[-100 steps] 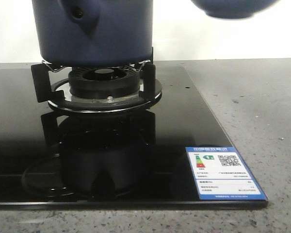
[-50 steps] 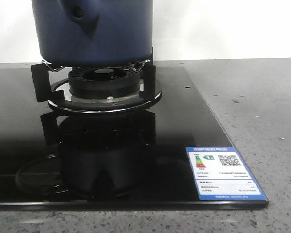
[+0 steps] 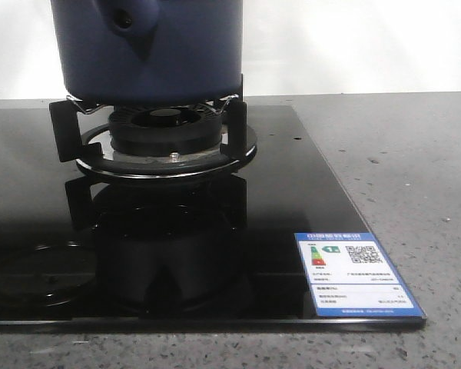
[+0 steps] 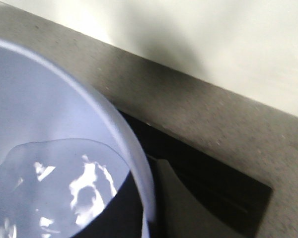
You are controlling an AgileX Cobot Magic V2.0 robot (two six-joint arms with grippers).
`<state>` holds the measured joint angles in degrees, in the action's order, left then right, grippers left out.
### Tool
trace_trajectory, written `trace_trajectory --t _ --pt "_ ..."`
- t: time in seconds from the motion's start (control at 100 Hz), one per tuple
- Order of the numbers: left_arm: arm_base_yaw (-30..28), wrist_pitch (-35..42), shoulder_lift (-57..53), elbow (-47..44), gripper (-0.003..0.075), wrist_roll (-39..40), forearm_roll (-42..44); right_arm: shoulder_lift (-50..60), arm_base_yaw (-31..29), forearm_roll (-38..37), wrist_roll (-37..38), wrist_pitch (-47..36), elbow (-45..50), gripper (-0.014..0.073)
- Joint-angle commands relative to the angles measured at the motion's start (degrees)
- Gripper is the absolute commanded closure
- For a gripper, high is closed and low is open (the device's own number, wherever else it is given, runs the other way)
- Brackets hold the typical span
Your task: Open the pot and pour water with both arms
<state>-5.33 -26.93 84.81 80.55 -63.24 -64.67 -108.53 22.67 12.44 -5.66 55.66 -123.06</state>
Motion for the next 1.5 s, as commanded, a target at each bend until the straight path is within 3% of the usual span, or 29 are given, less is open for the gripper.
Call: trace_trajectory --t 0.0,0.2,0.51,0.86,1.49 --pt "-0.16 1.23 -3.04 2.33 0.0335 0.11 -3.49 2.83 1.36 1.51 -0.22 -7.65 -2.11 0.0652" --pt "-0.16 1.23 -3.04 2.33 0.0335 0.11 -3.49 1.36 3.39 0.37 -0.51 -12.19 -2.00 0.0652" --pt "-0.16 1.23 -3.04 2.33 0.0335 0.11 -3.49 2.32 6.82 -5.69 -0.64 -25.76 4.01 0.0652" --pt "-0.16 1.23 -3.04 2.33 0.0335 0.11 -3.39 4.48 7.06 -8.54 -0.64 -36.99 9.87 0.0652" --pt "-0.16 1.23 -3.04 2.33 0.0335 0.11 -3.39 12.99 7.08 -9.70 -0.64 -70.42 35.42 0.0657"
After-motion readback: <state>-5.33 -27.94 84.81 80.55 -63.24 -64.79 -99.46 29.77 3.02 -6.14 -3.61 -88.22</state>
